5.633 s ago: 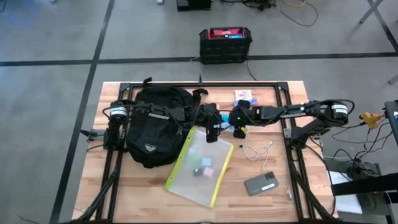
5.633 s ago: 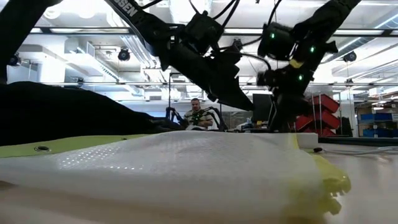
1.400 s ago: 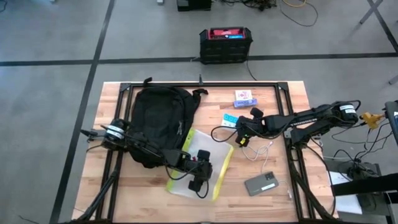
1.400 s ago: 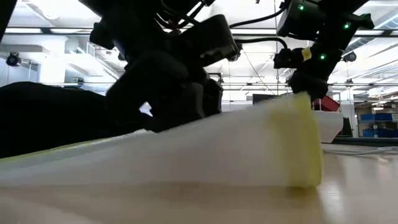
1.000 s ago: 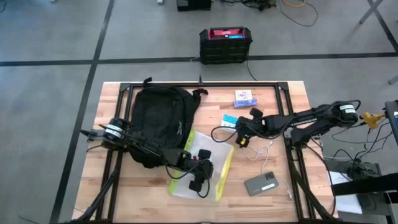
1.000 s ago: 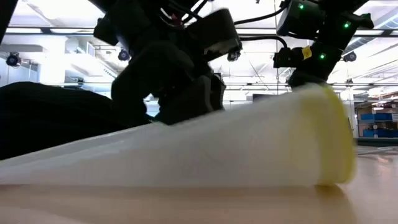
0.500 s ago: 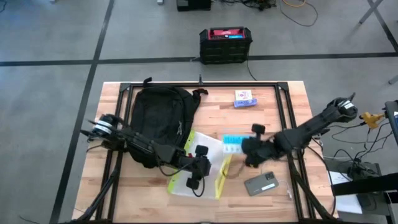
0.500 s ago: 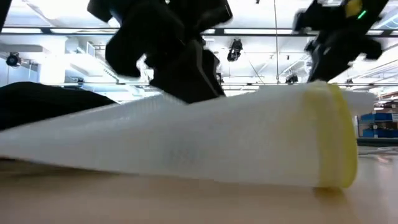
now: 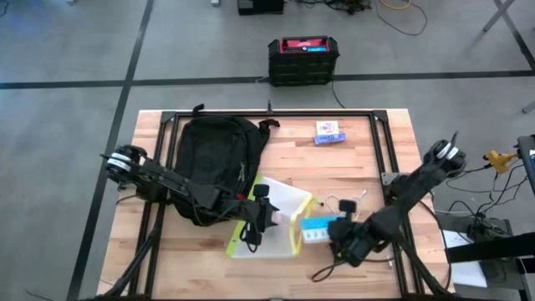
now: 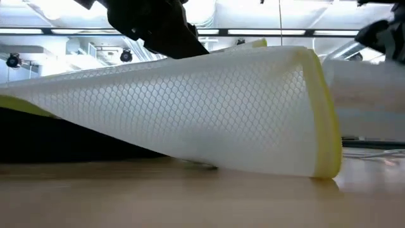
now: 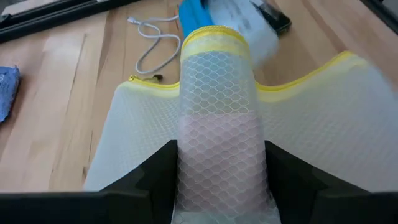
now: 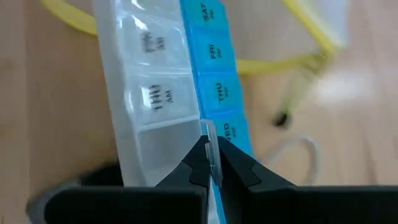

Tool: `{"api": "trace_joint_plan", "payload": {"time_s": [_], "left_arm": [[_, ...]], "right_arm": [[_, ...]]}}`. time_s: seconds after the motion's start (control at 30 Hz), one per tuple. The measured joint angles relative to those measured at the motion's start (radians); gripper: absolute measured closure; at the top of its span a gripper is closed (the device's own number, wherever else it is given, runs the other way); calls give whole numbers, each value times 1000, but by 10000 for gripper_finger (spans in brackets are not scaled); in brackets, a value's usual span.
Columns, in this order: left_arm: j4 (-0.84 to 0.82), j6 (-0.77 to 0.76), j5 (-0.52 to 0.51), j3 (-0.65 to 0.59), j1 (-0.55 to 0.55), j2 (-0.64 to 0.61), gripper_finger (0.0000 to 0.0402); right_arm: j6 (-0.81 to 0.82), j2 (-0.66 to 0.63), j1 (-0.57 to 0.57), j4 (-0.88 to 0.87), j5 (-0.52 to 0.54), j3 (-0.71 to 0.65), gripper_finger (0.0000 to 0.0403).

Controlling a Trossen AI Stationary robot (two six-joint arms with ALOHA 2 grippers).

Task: Unpack backpack
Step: Put the white pill organizer into the white zip bag

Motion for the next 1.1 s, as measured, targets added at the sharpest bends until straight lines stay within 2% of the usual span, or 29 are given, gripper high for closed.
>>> {"api": "trace_joint_plan", "payload": {"time_s": [0.1,0.2,0.3,0.37,0.5,0.57,0.67,0.73,0.8,0.87,0.97,1.1], "left_arm": [[23,0,12,-14,0,-1,225],[28,2,73,-27,1,-2,225],[22,2,180,-31,1,-18,223],[25,3,247,-31,0,-37,219],[10,37,275,-32,1,-84,224],[10,47,280,-43,9,-109,224],[18,37,290,-62,14,-127,224],[13,28,290,-82,14,-127,224],[23,18,291,-112,15,-123,224],[64,7,295,-144,15,-122,224],[164,-5,298,-203,15,-122,224],[303,-38,308,-279,16,-122,224]], "right_arm": [[-134,95,-46,131,24,15,403],[-320,191,-76,175,119,98,403],[-544,279,-82,178,198,207,403],[-685,334,-90,197,214,271,403],[-967,411,-117,394,225,310,403],[-1100,442,-130,515,289,307,403],[-1287,476,-145,657,451,303,403],[-1395,485,-153,736,497,300,403],[-1438,486,-160,820,461,292,403],[-1440,485,-175,874,372,281,403],[-1396,485,-212,853,278,255,402],[-1287,477,-263,852,256,224,388]]}}
